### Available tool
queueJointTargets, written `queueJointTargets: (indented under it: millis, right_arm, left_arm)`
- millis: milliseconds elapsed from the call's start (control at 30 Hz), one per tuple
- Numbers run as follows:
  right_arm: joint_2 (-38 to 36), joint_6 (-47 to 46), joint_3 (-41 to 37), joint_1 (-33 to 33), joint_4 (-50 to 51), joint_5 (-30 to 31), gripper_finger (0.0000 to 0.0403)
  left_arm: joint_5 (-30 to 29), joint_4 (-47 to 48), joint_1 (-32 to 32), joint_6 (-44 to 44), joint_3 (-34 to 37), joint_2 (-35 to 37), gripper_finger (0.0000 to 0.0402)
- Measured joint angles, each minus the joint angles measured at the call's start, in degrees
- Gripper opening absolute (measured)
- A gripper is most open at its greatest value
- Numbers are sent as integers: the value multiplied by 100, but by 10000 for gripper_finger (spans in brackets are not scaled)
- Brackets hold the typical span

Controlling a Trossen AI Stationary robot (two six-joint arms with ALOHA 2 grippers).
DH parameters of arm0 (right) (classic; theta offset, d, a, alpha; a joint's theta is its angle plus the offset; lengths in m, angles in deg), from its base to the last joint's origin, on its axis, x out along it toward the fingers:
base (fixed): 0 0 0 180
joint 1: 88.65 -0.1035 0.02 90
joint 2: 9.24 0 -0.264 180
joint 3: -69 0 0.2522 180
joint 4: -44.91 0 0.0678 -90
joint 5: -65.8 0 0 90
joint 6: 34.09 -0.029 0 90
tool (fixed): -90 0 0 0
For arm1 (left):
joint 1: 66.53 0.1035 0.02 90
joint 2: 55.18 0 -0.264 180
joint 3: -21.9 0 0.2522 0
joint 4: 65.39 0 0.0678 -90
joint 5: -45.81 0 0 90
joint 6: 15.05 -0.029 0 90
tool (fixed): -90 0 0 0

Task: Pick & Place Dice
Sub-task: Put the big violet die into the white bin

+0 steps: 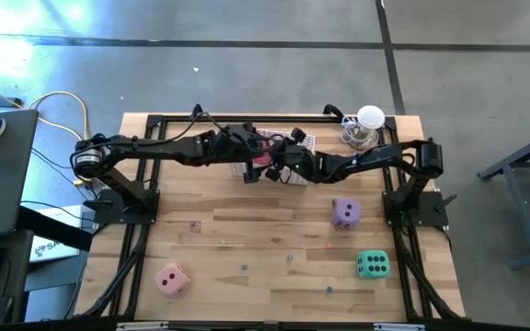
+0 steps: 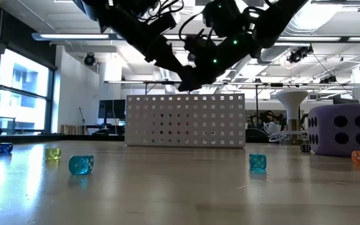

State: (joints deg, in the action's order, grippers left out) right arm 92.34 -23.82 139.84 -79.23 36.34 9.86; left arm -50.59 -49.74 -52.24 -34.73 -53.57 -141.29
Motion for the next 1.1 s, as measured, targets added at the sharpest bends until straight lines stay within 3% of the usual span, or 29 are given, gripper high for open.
queueJointTargets:
  millis: [267,500,700,800,1100]
  right_arm:
    - [-294,877,4,-411,-108,932,148]
    - [-737,1234,9,-1161,-57,1729,148]
    - [-774,1249,9,-1967,242,1840,148]
    - [-774,1250,9,-2407,573,2099,148]
    - [-776,1011,9,-3709,2047,4425,148]
  left_arm:
    - [-101,46,4,-129,0,102,399]
    - [-137,416,-201,-97,2,746,400]
    - [-135,1527,-523,517,4,1606,400]
    - [-133,2327,-689,1225,4,1982,400]
    - [-83,4669,-1293,3161,7,2406,400]
